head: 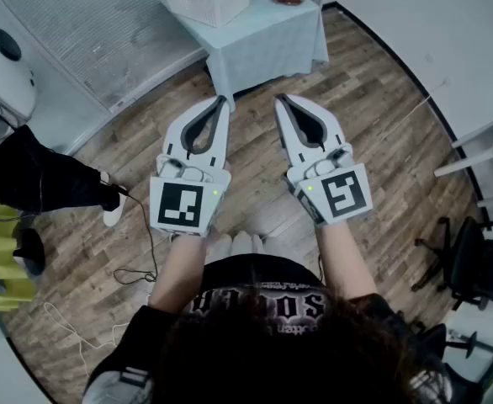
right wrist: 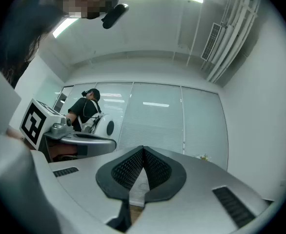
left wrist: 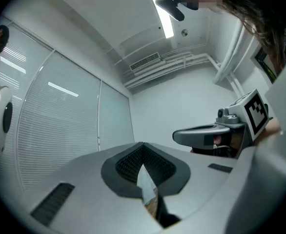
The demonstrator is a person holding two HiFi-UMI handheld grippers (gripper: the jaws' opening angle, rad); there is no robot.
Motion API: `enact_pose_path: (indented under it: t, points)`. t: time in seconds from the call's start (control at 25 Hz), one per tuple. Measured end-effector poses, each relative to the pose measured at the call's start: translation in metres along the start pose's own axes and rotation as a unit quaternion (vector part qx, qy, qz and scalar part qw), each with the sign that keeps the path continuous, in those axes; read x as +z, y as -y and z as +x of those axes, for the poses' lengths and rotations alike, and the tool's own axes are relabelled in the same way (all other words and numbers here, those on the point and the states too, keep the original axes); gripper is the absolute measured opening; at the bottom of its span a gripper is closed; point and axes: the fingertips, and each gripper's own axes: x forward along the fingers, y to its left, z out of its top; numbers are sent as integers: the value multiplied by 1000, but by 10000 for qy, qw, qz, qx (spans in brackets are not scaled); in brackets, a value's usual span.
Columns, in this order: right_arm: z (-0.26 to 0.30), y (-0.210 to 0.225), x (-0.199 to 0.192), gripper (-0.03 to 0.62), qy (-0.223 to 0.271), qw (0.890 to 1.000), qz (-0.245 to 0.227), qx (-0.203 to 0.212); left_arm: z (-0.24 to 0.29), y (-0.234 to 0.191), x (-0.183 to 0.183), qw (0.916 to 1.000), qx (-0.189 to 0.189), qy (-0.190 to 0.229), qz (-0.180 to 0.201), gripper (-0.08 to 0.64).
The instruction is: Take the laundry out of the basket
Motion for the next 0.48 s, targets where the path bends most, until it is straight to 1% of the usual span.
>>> enact_pose_path:
  t: [0.2, 0.32, 0.48]
  points:
    - [9, -8, 2, 28, 31, 10000, 10, 58, -4, -10, 0, 10000, -7, 0, -2, -2]
    - [17, -9, 2, 29, 50, 10000, -47, -21, -4, -19, 0, 10000, -16, 53, -5, -2]
    - [29, -15, 0, 29, 150, 9999, 25, -50, -7, -31, -3, 10000, -48, 75, 26, -2]
